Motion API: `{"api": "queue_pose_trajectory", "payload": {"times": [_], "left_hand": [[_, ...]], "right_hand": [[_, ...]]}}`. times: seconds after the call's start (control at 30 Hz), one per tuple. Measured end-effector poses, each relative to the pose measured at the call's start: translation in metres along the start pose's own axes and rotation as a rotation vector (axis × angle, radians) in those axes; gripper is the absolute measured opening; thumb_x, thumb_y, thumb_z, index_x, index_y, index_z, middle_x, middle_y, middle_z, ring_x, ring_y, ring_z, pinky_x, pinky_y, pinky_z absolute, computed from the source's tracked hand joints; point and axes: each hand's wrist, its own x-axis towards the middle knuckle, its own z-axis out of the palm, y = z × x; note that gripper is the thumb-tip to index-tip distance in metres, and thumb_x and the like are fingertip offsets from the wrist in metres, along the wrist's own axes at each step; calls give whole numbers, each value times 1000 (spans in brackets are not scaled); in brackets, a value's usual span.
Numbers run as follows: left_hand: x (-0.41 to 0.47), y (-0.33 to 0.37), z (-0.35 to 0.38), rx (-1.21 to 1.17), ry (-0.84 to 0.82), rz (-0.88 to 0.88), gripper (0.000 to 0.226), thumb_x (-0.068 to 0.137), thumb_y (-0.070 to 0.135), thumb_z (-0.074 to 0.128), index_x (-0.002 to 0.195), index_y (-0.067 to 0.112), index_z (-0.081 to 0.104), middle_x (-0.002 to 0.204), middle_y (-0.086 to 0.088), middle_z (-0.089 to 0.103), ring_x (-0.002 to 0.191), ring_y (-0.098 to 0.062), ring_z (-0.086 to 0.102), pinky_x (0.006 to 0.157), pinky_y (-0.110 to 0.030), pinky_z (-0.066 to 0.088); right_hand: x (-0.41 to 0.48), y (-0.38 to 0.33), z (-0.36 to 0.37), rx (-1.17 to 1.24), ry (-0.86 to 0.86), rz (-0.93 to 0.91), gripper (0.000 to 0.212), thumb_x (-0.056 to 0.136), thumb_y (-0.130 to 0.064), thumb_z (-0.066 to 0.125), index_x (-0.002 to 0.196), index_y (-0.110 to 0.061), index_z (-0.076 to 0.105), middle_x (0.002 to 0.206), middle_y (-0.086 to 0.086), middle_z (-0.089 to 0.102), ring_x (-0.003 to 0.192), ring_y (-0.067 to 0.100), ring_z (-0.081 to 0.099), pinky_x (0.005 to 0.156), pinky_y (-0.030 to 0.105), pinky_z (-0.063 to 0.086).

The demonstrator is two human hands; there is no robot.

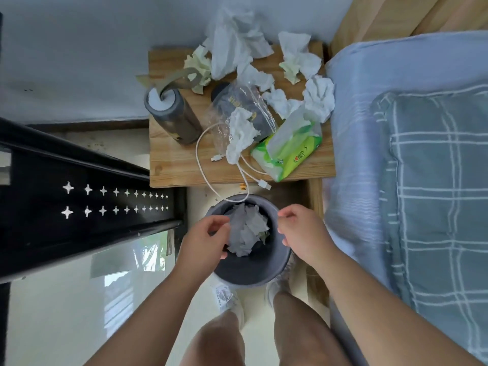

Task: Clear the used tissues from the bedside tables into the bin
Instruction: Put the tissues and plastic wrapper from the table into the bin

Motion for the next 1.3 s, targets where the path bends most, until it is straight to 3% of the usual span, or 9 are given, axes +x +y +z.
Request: {"api": "queue_pose_trajectory", "payload": {"times": [0.17, 0.4, 0.53, 0.67, 0.77, 0.87, 1.0, 1.17, 1.3], "left_hand": [[-8, 45, -9, -36, 25, 108, 13, 103, 26, 67, 106, 35, 76, 101, 12, 78, 92, -13, 76, 57, -15, 57], [10, 128, -18, -35, 40, 235, 11, 101, 36, 68, 100, 44, 75, 94, 25, 76, 77, -3, 71, 57, -12, 55], [28, 161, -19, 32, 76, 282, 12, 99, 40, 70, 110, 40, 74, 92, 15, 76, 72, -6, 66, 69, -26, 52], [42, 169, -14, 278, 96, 356, 27, 96, 44, 72, 122, 45, 64, 97, 17, 61, 70, -2, 60, 63, -27, 46], [51, 166, -9, 579, 65, 447, 50, 93, 48, 75, 140, 46, 56, 132, 19, 51, 76, 2, 62, 70, -29, 54], [58, 159, -4, 703, 35, 446, 66, 93, 42, 78, 152, 43, 47, 144, 12, 47, 86, -10, 62, 74, -33, 56], [70, 155, 0, 672, 84, 469, 64, 98, 22, 73, 156, 35, 49, 142, 4, 56, 86, -15, 60, 75, -30, 48], [81, 155, 0, 612, 140, 464, 33, 101, 18, 71, 133, 26, 72, 125, 3, 71, 93, -15, 65, 81, -26, 48], [83, 154, 0, 533, 189, 468, 28, 100, 18, 72, 126, 27, 75, 103, 15, 67, 84, -2, 59, 73, -4, 39]], "right_hand": [[-20, -42, -33, 180, 26, -115, 19, 95, -22, 55, 91, -33, 70, 71, -3, 74, 48, 6, 63, 41, 14, 42], [-7, -97, -89, 258, 141, -209, 16, 94, -26, 57, 89, -32, 71, 72, -7, 75, 49, 9, 64, 44, 20, 45], [17, -124, -115, 322, 211, -199, 15, 97, -24, 61, 89, -30, 72, 69, -9, 75, 50, 5, 64, 45, 21, 48], [40, -139, -126, 392, 249, -262, 19, 94, -18, 59, 88, -28, 74, 73, -3, 76, 55, 8, 66, 49, 27, 53], [61, -146, -127, 313, 268, -281, 19, 96, -17, 59, 88, -29, 72, 77, -1, 75, 58, 9, 67, 57, 35, 58], [82, -153, -125, 168, 264, -277, 17, 99, -21, 58, 92, -30, 71, 91, 0, 76, 78, 20, 74, 71, 43, 64], [106, -159, -120, -128, 273, -324, 26, 100, -33, 59, 118, -25, 75, 113, -10, 73, 101, 12, 65, 72, 18, 44], [129, -165, -110, -299, 216, -374, 45, 95, -36, 69, 137, -19, 67, 139, 1, 67, 127, 21, 61, 101, 33, 48], [143, -166, -103, -473, 211, -377, 53, 87, -38, 77, 136, -24, 62, 134, 4, 61, 116, 27, 62, 95, 44, 54]]}}
